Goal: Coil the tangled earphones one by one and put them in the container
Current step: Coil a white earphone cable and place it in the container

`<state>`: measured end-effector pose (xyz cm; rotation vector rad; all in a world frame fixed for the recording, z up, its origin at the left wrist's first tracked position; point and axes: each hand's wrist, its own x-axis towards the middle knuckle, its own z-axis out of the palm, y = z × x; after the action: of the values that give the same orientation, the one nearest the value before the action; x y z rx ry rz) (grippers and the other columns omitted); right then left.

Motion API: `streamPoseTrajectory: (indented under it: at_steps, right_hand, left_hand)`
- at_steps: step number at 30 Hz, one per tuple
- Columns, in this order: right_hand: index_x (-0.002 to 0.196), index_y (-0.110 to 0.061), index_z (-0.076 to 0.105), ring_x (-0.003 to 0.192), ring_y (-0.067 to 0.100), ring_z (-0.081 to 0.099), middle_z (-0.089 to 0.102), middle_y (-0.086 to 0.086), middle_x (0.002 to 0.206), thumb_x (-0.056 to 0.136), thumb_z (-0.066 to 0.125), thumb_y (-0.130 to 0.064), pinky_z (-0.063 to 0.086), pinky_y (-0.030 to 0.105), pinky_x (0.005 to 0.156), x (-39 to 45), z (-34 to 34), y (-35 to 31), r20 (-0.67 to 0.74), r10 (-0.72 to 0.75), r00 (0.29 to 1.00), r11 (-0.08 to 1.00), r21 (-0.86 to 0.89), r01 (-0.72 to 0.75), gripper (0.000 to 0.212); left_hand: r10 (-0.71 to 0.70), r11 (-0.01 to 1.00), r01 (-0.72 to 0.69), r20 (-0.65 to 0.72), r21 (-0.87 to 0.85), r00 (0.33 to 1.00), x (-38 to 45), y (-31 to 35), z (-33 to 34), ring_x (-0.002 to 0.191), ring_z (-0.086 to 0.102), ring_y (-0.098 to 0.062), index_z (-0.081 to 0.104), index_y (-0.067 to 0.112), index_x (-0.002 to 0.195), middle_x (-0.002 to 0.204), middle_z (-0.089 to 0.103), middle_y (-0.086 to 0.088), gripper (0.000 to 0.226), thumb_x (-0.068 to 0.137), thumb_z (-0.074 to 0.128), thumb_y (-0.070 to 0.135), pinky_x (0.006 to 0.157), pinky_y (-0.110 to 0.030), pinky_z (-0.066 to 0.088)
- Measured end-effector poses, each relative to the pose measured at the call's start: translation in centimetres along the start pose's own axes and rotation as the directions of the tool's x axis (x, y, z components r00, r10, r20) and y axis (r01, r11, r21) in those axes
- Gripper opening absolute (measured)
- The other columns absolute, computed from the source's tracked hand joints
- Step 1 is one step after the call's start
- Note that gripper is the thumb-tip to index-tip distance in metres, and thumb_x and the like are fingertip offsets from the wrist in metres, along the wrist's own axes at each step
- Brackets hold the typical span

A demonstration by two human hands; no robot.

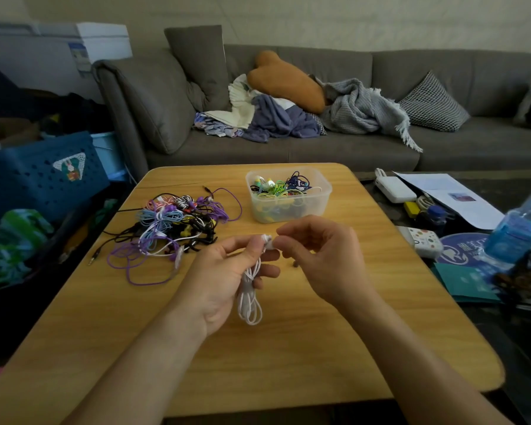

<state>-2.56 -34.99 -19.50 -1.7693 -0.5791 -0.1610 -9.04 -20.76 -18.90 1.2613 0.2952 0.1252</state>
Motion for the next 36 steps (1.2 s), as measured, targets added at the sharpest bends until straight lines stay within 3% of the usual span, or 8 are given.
streamPoseTrajectory:
  at_steps: [5, 9, 15, 21, 27, 30, 33, 36]
  right_hand:
    - [0.088, -0.018, 0.073, 0.067, 0.007, 0.066, 0.073, 0.0, 0.077, 0.089, 0.071, -0.02, 0.055, 0.022, 0.059, 0.6, -1.4, 0.3, 0.021, 0.064, 0.998, 0.998, -0.028, -0.063, 0.003]
    - [0.099, -0.026, 0.071, 0.077, -0.002, 0.06, 0.067, -0.014, 0.085, 0.095, 0.063, -0.026, 0.041, 0.011, 0.058, 2.4, -5.4, 3.1, -0.171, 0.182, 0.968, 0.888, -0.394, -0.237, 0.009]
    - [0.095, -0.024, 0.076, 0.076, -0.001, 0.057, 0.067, -0.014, 0.083, 0.09, 0.069, -0.029, 0.039, 0.014, 0.055, 2.9, -7.0, 5.3, -0.044, 0.386, 0.922, 0.757, -0.556, -0.343, 0.01]
    - [0.089, -0.025, 0.075, 0.074, 0.004, 0.06, 0.069, -0.01, 0.082, 0.089, 0.069, -0.028, 0.044, 0.019, 0.055, 3.3, -6.5, 5.4, 0.021, 0.412, 0.911, 0.726, -0.611, -0.315, 0.006]
    - [0.095, -0.025, 0.071, 0.078, -0.003, 0.056, 0.065, -0.015, 0.084, 0.092, 0.067, -0.029, 0.038, 0.015, 0.057, 3.1, -6.1, 5.3, -0.107, 0.295, 0.949, 0.833, -0.458, -0.311, 0.007]
    - [0.094, -0.027, 0.073, 0.077, 0.0, 0.065, 0.071, -0.012, 0.08, 0.09, 0.07, -0.027, 0.048, 0.014, 0.061, 2.8, -5.7, 4.4, -0.138, 0.228, 0.964, 0.911, -0.32, -0.261, 0.005]
    - [0.094, -0.022, 0.073, 0.073, 0.004, 0.07, 0.075, -0.004, 0.079, 0.085, 0.074, -0.023, 0.055, 0.015, 0.065, 1.9, -4.9, 2.7, -0.047, 0.204, 0.978, 0.976, -0.061, -0.207, 0.009]
    - [0.099, -0.007, 0.071, 0.069, 0.015, 0.071, 0.076, 0.007, 0.08, 0.079, 0.077, -0.012, 0.056, 0.021, 0.065, 0.9, -3.6, 1.3, 0.148, 0.158, 0.976, 0.972, 0.153, -0.18, 0.021]
  left_hand:
    - [-0.011, 1.0, 0.011, -0.018, 0.004, 1.0, 0.1, -0.3, 0.2, 0.054, 0.063, -0.013, 0.068, 0.005, 0.094, 0.076, 0.073, -0.007, 0.012, 0.091, 0.059, 0.013, 0.048, -0.019, 0.045]
    - [0.003, 0.997, -0.004, 0.003, 0.078, 1.0, 0.1, -0.5, 0.1, 0.055, 0.063, -0.012, 0.07, 0.004, 0.095, 0.08, 0.074, -0.009, 0.014, 0.087, 0.064, 0.014, 0.048, -0.019, 0.047]
    - [0.027, 0.99, -0.029, 0.021, 0.138, 0.999, 0.0, -0.6, 0.1, 0.058, 0.063, -0.013, 0.071, 0.009, 0.099, 0.084, 0.075, -0.008, 0.014, 0.088, 0.064, 0.011, 0.05, -0.021, 0.047]
    - [0.027, 0.986, -0.03, 0.022, 0.167, 0.999, 0.1, -0.6, -0.2, 0.06, 0.063, -0.015, 0.071, 0.009, 0.1, 0.086, 0.075, -0.009, 0.013, 0.091, 0.062, 0.011, 0.05, -0.022, 0.047]
    - [0.031, 0.983, -0.034, 0.019, 0.178, 0.999, 0.1, -0.7, 0.0, 0.06, 0.064, -0.016, 0.071, 0.008, 0.1, 0.085, 0.075, -0.008, 0.012, 0.092, 0.062, 0.011, 0.051, -0.023, 0.047]
    - [0.052, 0.982, -0.052, 0.007, 0.182, 0.999, 0.1, -0.8, 0.1, 0.062, 0.064, -0.016, 0.071, 0.01, 0.099, 0.085, 0.075, -0.008, 0.012, 0.092, 0.062, 0.012, 0.052, -0.023, 0.047]
    - [0.08, 0.982, -0.077, -0.014, 0.174, 0.997, 0.1, -0.8, 0.2, 0.063, 0.064, -0.015, 0.072, 0.013, 0.097, 0.088, 0.075, -0.007, 0.011, 0.092, 0.063, 0.015, 0.053, -0.024, 0.048]
    - [0.116, 0.98, -0.112, -0.013, 0.165, 0.993, 0.1, -0.7, 0.3, 0.061, 0.063, -0.014, 0.072, 0.013, 0.097, 0.088, 0.075, -0.007, 0.011, 0.09, 0.064, 0.015, 0.053, -0.024, 0.048]
